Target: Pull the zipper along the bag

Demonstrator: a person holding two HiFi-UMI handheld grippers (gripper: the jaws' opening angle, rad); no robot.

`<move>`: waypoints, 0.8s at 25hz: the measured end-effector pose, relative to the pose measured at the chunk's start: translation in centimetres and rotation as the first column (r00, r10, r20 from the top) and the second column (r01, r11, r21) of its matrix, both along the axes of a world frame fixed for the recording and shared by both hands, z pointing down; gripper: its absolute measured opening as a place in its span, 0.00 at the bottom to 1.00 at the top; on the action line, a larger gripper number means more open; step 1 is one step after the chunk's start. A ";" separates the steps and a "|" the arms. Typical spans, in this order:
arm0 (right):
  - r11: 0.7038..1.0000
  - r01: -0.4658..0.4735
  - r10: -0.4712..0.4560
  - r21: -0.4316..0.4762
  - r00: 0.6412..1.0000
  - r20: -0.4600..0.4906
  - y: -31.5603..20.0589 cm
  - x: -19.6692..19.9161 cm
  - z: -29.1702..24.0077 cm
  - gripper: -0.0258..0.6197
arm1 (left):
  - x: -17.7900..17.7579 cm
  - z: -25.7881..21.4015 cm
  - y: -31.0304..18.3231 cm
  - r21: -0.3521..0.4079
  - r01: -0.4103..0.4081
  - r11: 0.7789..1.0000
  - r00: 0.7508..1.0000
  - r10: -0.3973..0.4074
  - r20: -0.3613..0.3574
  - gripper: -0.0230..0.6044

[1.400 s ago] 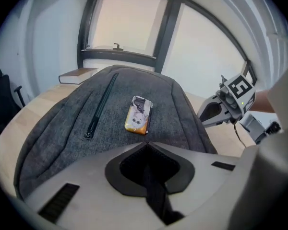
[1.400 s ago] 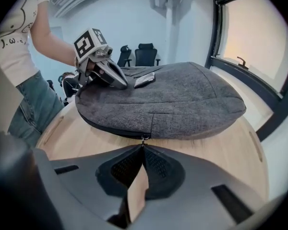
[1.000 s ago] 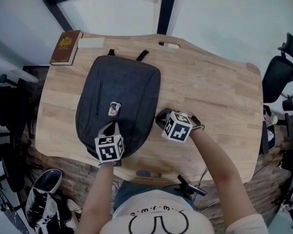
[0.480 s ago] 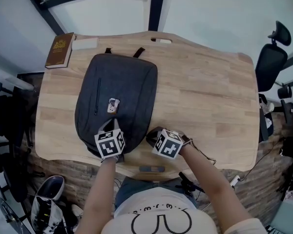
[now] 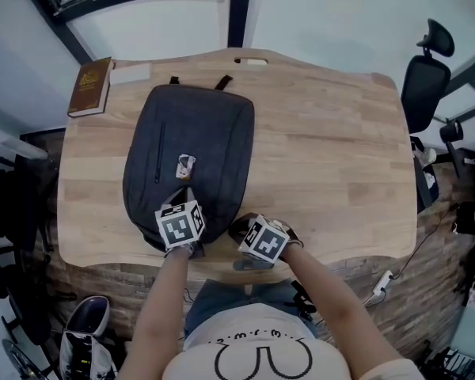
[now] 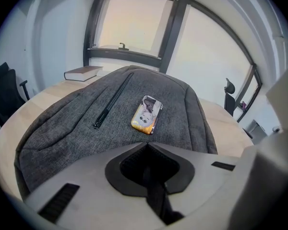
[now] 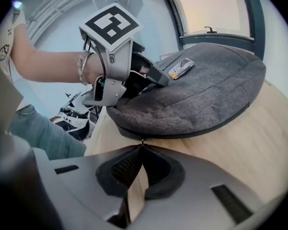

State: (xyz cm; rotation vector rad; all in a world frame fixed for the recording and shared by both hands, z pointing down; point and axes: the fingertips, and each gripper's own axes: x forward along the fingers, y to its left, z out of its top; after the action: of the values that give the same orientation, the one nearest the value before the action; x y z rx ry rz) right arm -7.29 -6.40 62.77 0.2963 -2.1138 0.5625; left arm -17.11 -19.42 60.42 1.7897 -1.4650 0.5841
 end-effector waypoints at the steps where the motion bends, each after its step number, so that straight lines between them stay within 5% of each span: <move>1: 1.000 -0.003 0.003 0.010 1.000 -0.003 -0.1 0.2 -0.1 0.13 | 0.0 -0.1 0.0 -0.007 -0.013 1.000 1.000 0.013 -0.011 0.06; 9: 0.997 -0.043 0.047 0.062 0.997 -0.067 -1.3 4.8 -0.5 0.13 | 1.6 -1.8 2.0 0.019 -0.253 0.967 0.967 0.252 0.047 0.08; 11: 0.996 -0.061 0.067 0.067 0.994 -0.088 -2.1 7.0 -0.5 0.13 | 2.0 -2.2 2.6 0.028 -0.320 0.947 0.946 0.318 0.065 0.15; 17: 0.988 -0.090 0.113 0.128 0.976 -0.186 -5.6 13.5 -0.6 0.13 | 4.3 -3.0 2.6 0.019 -0.526 0.850 0.843 0.518 0.146 0.33; 20: 0.982 -0.122 0.154 0.144 0.961 -0.232 -7.7 16.0 -0.9 0.13 | 5.7 -2.9 2.7 -0.014 -0.645 0.764 0.745 0.633 0.210 0.43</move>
State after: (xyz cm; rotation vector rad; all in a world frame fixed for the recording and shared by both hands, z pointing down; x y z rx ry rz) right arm 8.71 -14.07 61.91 0.5613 -1.9040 0.4469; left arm -11.42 -16.68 57.50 2.3471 -0.9523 1.1044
